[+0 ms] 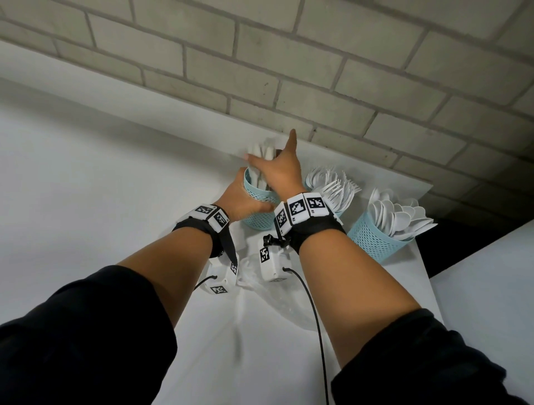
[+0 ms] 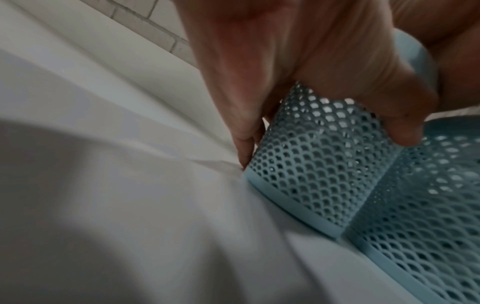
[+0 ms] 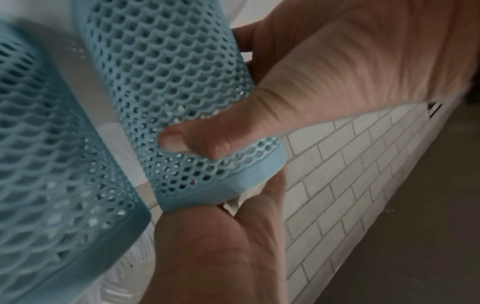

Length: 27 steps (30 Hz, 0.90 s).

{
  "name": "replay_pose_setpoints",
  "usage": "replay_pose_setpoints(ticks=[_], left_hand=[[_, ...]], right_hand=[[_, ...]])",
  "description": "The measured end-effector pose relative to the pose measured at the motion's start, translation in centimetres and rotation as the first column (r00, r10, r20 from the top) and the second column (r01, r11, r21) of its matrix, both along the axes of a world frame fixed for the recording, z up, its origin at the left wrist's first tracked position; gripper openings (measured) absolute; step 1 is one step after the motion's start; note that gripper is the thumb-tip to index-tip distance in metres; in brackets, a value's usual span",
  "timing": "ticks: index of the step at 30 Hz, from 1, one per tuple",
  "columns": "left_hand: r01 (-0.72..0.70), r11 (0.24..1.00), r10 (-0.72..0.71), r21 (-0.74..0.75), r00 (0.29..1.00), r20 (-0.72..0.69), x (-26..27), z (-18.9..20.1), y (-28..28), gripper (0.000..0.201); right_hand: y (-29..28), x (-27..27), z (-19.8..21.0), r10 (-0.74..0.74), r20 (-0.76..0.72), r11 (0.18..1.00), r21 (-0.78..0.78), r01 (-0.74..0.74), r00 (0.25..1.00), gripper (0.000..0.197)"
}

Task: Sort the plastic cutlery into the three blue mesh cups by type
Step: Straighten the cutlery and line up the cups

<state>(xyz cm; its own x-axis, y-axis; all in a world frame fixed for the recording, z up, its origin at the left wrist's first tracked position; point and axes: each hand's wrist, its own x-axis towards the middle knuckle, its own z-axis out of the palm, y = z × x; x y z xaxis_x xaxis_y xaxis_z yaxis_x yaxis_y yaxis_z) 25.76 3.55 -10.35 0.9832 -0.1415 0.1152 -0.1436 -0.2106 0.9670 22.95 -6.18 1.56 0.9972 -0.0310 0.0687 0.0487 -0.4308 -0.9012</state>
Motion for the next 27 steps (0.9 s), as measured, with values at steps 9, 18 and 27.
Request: replay_pose_setpoints(ticks=[9,18,27], left_hand=[[0.032,0.998,-0.032,0.045,0.999,0.007,0.0,1.3,0.5,0.105],[0.016,0.999,-0.016,0.052,1.0,-0.016,-1.0,2.4,0.2,0.116],[-0.009,0.988,0.015,0.151,0.999,-0.038,-2.5,3.9,0.0,0.108]], right_hand=[[-0.8,-0.5,0.2,-0.121,0.116,0.989,0.094,0.11,0.986,0.079],[-0.5,-0.4,1.1,-0.033,-0.025,0.989,0.143,0.036,0.999,0.072],[-2.6,-3.1,3.7,-0.121,0.178,0.984,0.154,0.094,0.977,0.048]])
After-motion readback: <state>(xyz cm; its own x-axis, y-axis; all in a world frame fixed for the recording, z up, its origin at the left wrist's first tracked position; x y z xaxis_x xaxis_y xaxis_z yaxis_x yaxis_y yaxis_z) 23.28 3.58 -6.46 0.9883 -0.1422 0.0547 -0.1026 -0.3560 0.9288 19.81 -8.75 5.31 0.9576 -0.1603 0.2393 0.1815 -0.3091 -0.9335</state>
